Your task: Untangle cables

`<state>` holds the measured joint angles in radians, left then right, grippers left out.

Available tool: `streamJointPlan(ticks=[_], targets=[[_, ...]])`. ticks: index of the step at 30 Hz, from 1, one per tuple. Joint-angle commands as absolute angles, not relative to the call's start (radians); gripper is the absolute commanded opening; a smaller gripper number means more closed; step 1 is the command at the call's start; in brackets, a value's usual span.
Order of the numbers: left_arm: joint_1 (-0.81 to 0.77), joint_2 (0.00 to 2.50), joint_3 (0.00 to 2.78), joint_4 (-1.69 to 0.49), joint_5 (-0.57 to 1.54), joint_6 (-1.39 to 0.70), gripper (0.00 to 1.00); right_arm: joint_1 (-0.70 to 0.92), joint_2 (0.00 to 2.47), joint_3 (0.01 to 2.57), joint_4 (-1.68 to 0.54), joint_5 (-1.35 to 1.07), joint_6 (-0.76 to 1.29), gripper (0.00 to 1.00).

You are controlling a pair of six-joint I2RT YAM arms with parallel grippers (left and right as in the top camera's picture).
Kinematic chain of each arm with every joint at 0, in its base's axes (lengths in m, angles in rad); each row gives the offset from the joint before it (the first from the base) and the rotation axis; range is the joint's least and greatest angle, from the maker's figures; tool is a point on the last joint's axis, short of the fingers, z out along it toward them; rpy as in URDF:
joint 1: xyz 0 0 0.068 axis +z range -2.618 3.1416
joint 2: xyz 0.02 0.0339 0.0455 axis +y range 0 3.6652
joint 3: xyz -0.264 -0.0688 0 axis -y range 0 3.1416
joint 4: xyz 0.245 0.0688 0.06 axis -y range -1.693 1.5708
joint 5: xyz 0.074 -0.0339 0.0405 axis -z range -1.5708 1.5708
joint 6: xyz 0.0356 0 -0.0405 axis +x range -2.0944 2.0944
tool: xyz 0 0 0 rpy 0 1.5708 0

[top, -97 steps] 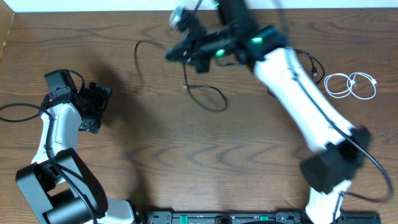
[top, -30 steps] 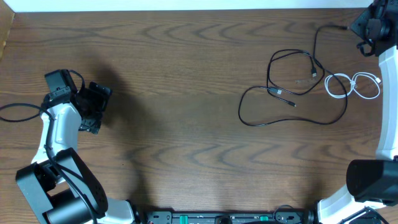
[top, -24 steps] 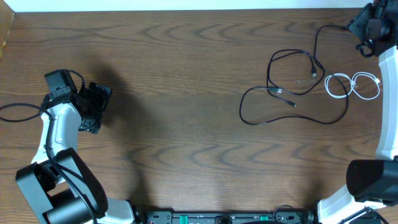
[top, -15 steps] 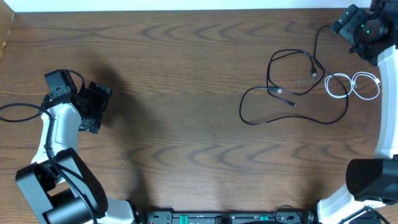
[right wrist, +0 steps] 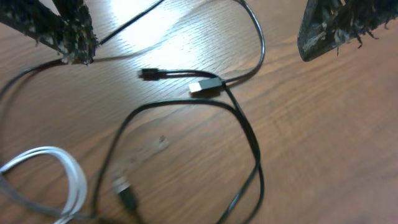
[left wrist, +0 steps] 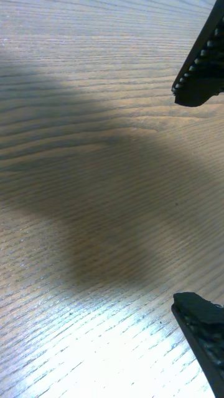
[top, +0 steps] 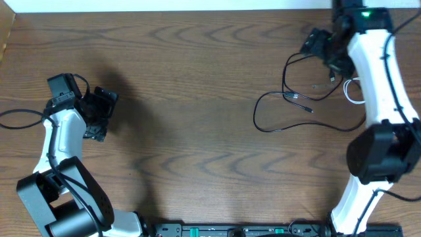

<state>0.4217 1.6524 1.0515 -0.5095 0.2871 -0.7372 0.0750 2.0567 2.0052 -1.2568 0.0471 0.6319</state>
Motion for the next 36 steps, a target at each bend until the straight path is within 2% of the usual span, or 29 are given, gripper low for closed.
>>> streamJointPlan(ticks=[1, 9, 25, 36], targets=[[0.424, 1.646, 1.046, -0.512, 0.291, -0.746, 0.99, 0.113, 2.111, 1.999, -1.26, 0.042, 0.635, 0.99], [0.424, 1.645, 1.046, -0.512, 0.291, -0.746, 0.99, 0.15, 2.191, 1.999, -1.253, 0.049, 0.635, 0.99], [0.424, 1.636, 1.046, -0.511, 0.287, -0.746, 1.0, 0.152, 2.196, 1.999, -1.252, 0.049, 0.635, 0.99], [0.424, 1.498, 1.046, -0.512, 0.283, -0.746, 0.99, 0.151, 2.196, 1.999, -1.252, 0.049, 0.635, 0.99]])
